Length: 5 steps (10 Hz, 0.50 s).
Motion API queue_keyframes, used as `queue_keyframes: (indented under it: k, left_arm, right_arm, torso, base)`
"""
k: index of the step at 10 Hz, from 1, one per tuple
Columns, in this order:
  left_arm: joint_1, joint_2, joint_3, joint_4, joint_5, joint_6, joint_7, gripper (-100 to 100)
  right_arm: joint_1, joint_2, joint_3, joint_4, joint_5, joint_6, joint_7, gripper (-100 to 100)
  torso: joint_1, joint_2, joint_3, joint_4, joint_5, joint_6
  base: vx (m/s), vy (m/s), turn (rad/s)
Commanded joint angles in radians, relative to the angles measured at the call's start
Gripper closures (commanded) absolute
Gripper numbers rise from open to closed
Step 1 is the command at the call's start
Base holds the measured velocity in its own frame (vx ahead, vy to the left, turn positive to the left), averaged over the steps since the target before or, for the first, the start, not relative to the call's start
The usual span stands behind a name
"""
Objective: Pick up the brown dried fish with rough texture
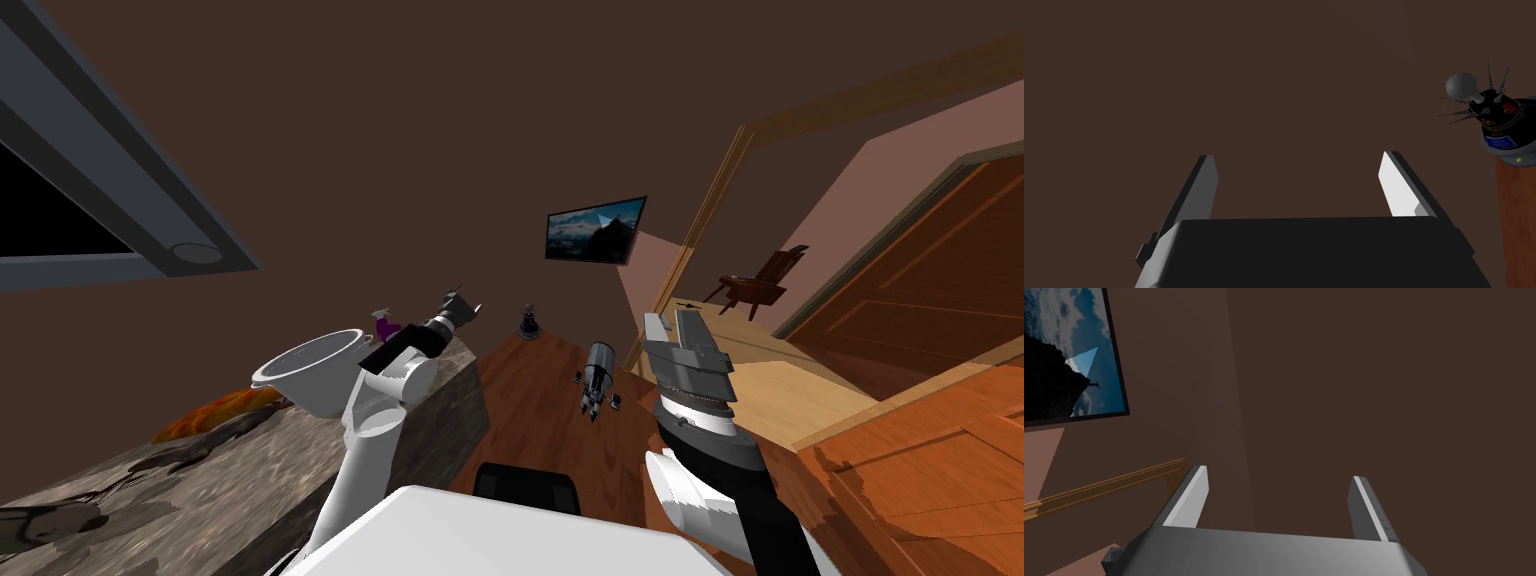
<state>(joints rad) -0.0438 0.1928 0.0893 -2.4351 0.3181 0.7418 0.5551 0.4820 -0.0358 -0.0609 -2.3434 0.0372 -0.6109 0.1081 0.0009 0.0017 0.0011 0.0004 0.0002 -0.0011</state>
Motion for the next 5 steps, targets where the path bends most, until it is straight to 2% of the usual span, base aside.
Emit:
queue_keyframes:
  k: [1, 2, 3, 5]
  left_arm:
    - [-0.022, 0.010, 0.012, 0.011, 0.015, 0.050, 0.022, -100]
    - [-0.022, 0.010, 0.012, 0.011, 0.015, 0.079, 0.022, -100]
    - [-0.047, 0.021, 0.026, 0.024, 0.029, 0.106, 0.043, -100]
    - [-0.047, 0.021, 0.026, 0.024, 0.029, 0.154, 0.043, -100]
  right_arm:
    - [0.000, 0.000, 0.000, 0.000, 0.000, 0.000, 0.000, 0]
    - [0.000, 0.000, 0.000, 0.000, 0.000, 0.000, 0.000, 0]
    - [0.000, 0.000, 0.000, 0.000, 0.000, 0.000, 0.000, 0]
    - [0.000, 0.000, 0.000, 0.000, 0.000, 0.000, 0.000, 0]
  torso:
    - [0.000, 0.000, 0.000, 0.000, 0.000, 0.000]
    - [0.000, 0.000, 0.000, 0.000, 0.000, 0.000]
    - [0.000, 0.001, 0.000, 0.000, 0.000, 0.000]
    - [0.000, 0.001, 0.000, 0.000, 0.000, 0.000]
  base:
    - [-0.025, -0.001, -0.048]
    - [-0.027, 0.001, -0.045]
    - [-0.032, -0.002, -0.051]
    - [-0.023, 0.002, -0.012]
